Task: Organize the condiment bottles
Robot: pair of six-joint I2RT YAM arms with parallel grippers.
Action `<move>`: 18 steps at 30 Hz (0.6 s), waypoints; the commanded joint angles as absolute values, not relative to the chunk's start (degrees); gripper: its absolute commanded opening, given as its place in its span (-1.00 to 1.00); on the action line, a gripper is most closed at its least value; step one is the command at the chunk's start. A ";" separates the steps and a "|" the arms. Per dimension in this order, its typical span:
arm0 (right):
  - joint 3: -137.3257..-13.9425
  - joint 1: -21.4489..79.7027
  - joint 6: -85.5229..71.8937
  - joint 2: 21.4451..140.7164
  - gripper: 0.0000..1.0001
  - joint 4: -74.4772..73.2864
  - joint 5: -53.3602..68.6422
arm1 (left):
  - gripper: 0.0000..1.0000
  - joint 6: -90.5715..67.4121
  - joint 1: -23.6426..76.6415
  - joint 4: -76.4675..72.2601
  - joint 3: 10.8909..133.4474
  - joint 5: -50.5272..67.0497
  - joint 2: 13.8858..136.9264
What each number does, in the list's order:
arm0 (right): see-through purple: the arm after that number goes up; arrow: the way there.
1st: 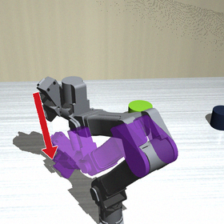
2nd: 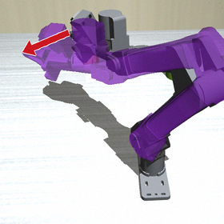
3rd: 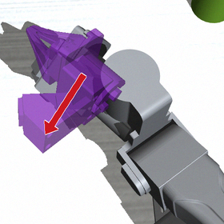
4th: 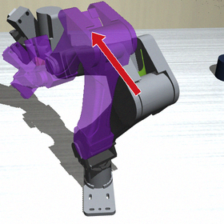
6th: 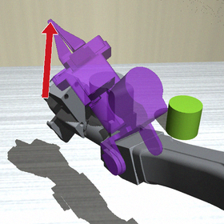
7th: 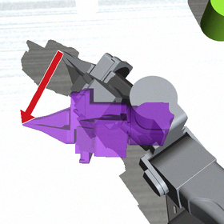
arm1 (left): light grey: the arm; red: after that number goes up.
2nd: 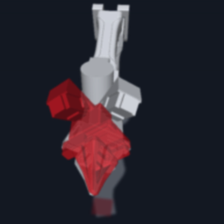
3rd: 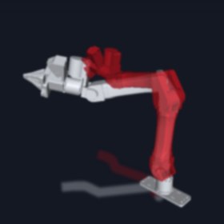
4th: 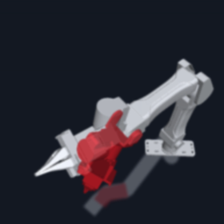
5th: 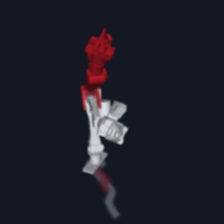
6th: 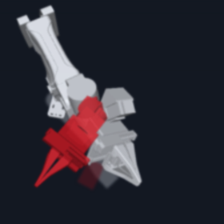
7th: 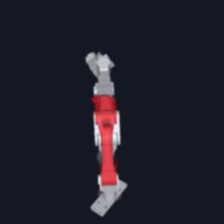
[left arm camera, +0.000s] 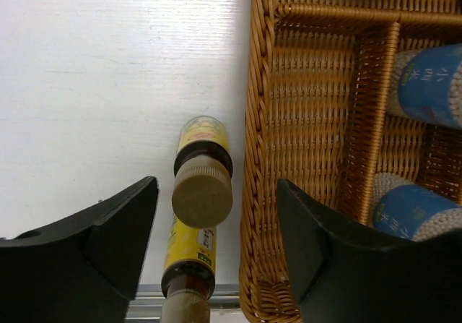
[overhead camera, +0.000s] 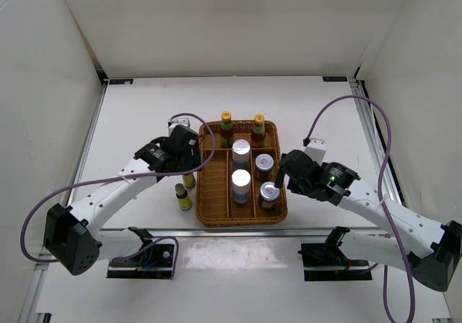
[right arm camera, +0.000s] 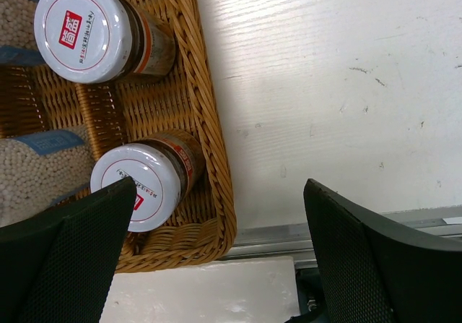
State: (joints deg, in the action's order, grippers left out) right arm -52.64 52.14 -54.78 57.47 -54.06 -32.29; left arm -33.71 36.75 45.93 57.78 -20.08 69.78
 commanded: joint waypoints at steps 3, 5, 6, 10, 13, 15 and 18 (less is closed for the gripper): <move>-52.47 51.94 -54.49 57.39 1.00 -53.26 -32.87 | 0.28 -33.75 35.86 45.70 58.27 -18.81 70.84; -52.47 51.94 -54.49 57.39 1.00 -53.26 -32.87 | 0.02 -33.13 35.86 45.70 59.76 -18.81 71.36; -52.47 51.94 -54.49 57.39 1.00 -53.26 -32.87 | -0.05 -33.13 35.86 45.70 60.29 -19.33 71.37; -52.47 51.94 -54.49 57.39 1.00 -53.26 -32.87 | -0.42 -30.24 35.86 45.70 64.93 -20.83 70.58; -51.94 51.94 -54.49 57.39 1.00 -53.26 -32.87 | -0.61 -29.53 35.86 47.01 68.45 -23.72 69.09; -51.94 51.94 -54.49 57.39 1.00 -53.26 -32.87 | -0.68 -28.21 35.86 47.02 72.41 -24.79 69.08; -51.94 51.94 -54.49 57.92 1.00 -53.26 -32.87 | -0.74 -26.89 37.61 47.55 77.07 -25.66 69.08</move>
